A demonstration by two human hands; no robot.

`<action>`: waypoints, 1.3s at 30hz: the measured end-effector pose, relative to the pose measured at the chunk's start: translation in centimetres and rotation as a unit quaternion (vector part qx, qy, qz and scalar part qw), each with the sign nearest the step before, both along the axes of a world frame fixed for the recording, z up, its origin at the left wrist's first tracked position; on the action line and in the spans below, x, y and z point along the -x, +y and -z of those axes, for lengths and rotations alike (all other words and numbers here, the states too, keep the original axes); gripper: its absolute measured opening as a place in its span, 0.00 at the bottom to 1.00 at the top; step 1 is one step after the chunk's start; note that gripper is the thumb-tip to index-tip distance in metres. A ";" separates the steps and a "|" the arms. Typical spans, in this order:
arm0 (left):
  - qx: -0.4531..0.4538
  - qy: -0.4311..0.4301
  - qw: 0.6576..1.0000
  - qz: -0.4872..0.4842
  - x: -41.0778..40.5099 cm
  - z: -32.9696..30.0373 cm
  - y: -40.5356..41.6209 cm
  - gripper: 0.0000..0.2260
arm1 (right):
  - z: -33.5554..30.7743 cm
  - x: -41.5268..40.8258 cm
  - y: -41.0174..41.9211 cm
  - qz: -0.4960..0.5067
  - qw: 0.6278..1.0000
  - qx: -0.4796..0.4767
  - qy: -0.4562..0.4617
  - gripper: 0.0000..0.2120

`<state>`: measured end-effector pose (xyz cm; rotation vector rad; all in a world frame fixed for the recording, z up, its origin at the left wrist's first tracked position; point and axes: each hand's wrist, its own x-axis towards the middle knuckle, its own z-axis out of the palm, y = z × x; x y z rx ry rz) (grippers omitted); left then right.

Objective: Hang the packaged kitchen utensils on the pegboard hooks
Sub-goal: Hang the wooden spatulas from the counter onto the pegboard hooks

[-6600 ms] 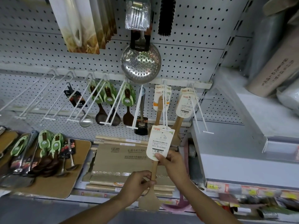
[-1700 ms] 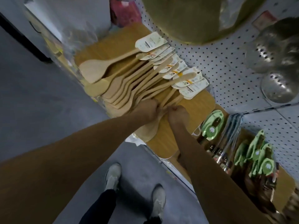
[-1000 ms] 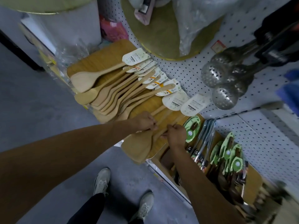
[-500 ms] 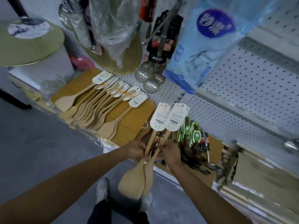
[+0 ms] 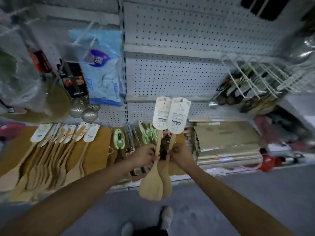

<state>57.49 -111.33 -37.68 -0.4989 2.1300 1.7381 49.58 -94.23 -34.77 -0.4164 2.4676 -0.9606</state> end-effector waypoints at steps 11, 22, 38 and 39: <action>0.039 0.131 0.988 0.067 7.9 -5.3 11.5 0.07 | -5.6 3.6 14.3 0.102 0.990 0.034 0.088 0.08; 0.066 0.205 0.975 0.060 16.1 -8.0 29.1 0.05 | -7.6 10.6 33.2 0.144 0.975 0.097 0.135 0.11; 0.086 0.264 0.958 0.072 24.7 -10.2 46.0 0.03 | -8.9 18.6 50.6 0.152 0.960 0.187 0.143 0.09; 0.089 0.264 0.957 0.079 25.4 -10.2 46.5 0.03 | -8.9 19.2 51.1 0.157 0.959 0.190 0.143 0.08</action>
